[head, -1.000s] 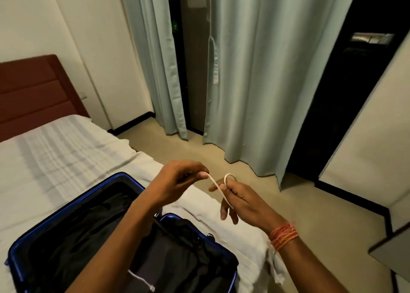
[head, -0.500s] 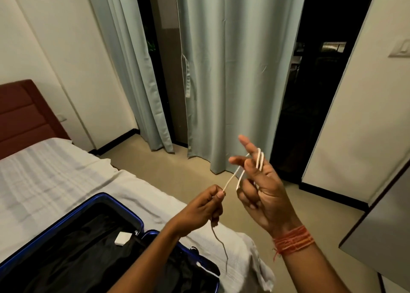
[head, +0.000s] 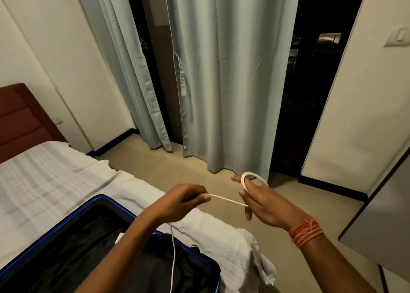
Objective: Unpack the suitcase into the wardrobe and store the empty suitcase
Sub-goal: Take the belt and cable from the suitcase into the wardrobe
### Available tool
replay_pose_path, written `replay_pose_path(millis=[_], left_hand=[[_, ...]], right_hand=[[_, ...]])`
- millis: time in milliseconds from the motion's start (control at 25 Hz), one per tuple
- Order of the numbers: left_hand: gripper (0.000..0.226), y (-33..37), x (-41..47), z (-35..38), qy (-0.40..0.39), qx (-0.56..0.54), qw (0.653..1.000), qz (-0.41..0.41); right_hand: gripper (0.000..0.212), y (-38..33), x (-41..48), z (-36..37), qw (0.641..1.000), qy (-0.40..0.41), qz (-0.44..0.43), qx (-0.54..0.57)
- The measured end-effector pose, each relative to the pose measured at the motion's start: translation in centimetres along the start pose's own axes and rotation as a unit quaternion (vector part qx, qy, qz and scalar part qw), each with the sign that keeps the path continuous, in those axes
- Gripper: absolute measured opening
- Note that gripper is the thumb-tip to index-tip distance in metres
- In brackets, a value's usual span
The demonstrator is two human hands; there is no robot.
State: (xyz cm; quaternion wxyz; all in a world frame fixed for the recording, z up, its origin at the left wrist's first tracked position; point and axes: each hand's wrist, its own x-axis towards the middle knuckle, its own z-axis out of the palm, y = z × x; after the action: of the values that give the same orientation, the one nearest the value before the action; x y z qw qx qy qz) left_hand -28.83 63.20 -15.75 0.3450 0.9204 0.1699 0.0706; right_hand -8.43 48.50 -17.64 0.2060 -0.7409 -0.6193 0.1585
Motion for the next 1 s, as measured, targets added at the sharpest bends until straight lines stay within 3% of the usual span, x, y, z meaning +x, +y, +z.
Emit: replay_pose_path(millis=[80,200,360,440,520,560,600,680,760,840,920,960,1000], left_hand=[[0.028,-0.8,0.8,-1.3,0.038,0.029,0.999,0.022],[0.033,-1.7,2.5,-1.0,0.062,-0.012,0.997,0.046],[0.037,-1.1,3.9,2.2,0.073,-0.201,0.977,0.009],[0.035,-0.8,3.9,4.3,0.065,-0.259,0.963,-0.03],[0.026,-0.7,3.4,6.3,0.029,-0.265,0.962,-0.057],[0.023,-0.6,3.1,7.0,-0.011,-0.246,0.967,-0.069],[0.021,-0.5,2.7,7.6,-0.061,-0.221,0.97,-0.08],[0.019,-0.3,2.0,7.9,-0.151,-0.157,0.971,-0.095],[0.02,0.6,1.6,7.3,-0.199,-0.099,0.972,-0.081],[0.02,1.7,1.5,6.2,-0.191,-0.028,0.981,-0.028],[0.02,2.4,1.8,4.6,-0.141,0.039,0.989,0.021],[0.021,2.5,2.1,3.6,-0.11,0.079,0.99,0.041],[0.023,2.3,2.5,2.7,-0.08,0.127,0.987,0.06]], right_hand=[[0.045,-1.4,-1.0,0.8,0.98,-0.094,0.014,0.175],[0.052,-3.3,-1.7,2.1,0.901,-0.143,-0.018,0.409],[0.046,-4.5,-1.5,2.0,0.713,-0.072,-0.095,0.691],[0.049,-4.9,-1.2,0.9,0.659,0.016,-0.096,0.746],[0.043,-4.6,-0.7,-0.4,0.634,0.11,-0.08,0.762],[0.043,-4.3,-0.4,-1.0,0.645,0.157,-0.072,0.744],[0.044,-3.7,-0.1,-1.2,0.685,0.207,-0.06,0.695],[0.049,-2.6,0.3,-0.9,0.807,0.294,-0.035,0.51],[0.059,-1.4,0.3,0.1,0.9,0.322,-0.047,0.29],[0.063,-0.3,-0.2,1.2,0.963,0.263,-0.036,0.049],[0.061,0.6,-1.1,2.0,0.97,0.176,0.008,-0.166],[0.056,0.5,-1.7,2.1,0.977,0.129,0.029,-0.17],[0.051,0.4,-2.2,2.0,0.99,0.083,0.046,-0.105]])
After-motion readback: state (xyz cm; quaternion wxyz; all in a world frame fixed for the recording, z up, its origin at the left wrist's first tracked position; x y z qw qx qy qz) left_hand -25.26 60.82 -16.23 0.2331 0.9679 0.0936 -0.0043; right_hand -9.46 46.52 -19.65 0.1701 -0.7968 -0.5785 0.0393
